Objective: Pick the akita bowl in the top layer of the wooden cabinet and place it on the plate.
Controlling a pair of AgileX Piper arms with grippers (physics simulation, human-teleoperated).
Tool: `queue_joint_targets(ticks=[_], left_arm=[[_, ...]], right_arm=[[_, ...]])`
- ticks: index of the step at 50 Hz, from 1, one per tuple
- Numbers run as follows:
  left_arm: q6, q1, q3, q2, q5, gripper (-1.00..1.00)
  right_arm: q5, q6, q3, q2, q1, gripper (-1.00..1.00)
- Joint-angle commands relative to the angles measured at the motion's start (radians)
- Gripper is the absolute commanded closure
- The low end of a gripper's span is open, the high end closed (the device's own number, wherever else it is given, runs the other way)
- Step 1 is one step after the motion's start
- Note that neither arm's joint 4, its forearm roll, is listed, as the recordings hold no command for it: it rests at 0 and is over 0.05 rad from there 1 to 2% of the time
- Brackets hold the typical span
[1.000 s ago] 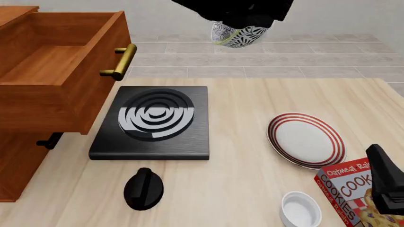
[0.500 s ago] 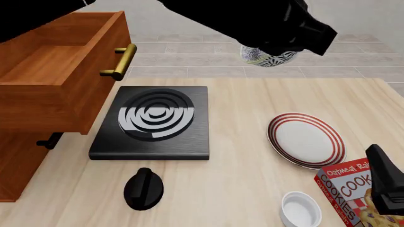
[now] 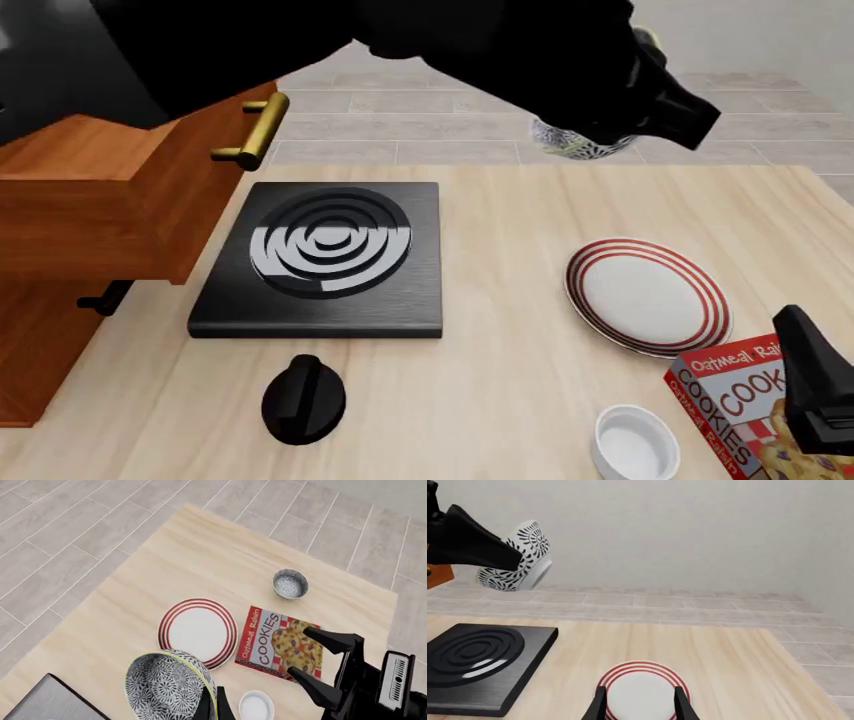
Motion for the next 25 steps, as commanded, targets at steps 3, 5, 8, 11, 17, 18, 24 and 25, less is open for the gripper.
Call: queue_joint_targets(ticks=[3, 5, 8, 11, 17, 18, 24, 25], left_arm=[[0.005, 0.005, -0.058, 0.063, -0.005, 1.0], [0.002, 0.001, -0.068, 0.073, -0.005, 1.0], [0.003, -0.002, -0.078, 0.087, -0.006, 1.0], [0.0, -0.005, -0.091, 0.103, -0.007, 1.0], [-0.006, -0.005, -0.114, 0.134, -0.009, 1.0], [-0.007, -0.004, -0.12, 0.141, -0.008, 1.0], [-0.019, 0.002, -0.132, 0.173, -0.019, 1.0], [-0.019, 0.002, -0.132, 0.176, -0.021, 1.0]], right_arm=[[0.0, 0.001, 0.0, 0.0, -0.001, -1.0], [0.0, 0.001, 0.0, 0.0, -0.001, -1.0], [0.0, 0.001, 0.0, 0.0, -0.001, -1.0], [-0.001, 0.0, -0.001, 0.0, -0.001, -1.0], [-0.001, -0.002, -0.001, 0.0, 0.0, -1.0], [-0.001, -0.002, -0.001, 0.0, 0.0, -1.0], [-0.002, -0.003, -0.001, 0.0, -0.001, -1.0], [-0.002, -0.003, -0.001, 0.0, -0.001, -1.0]])
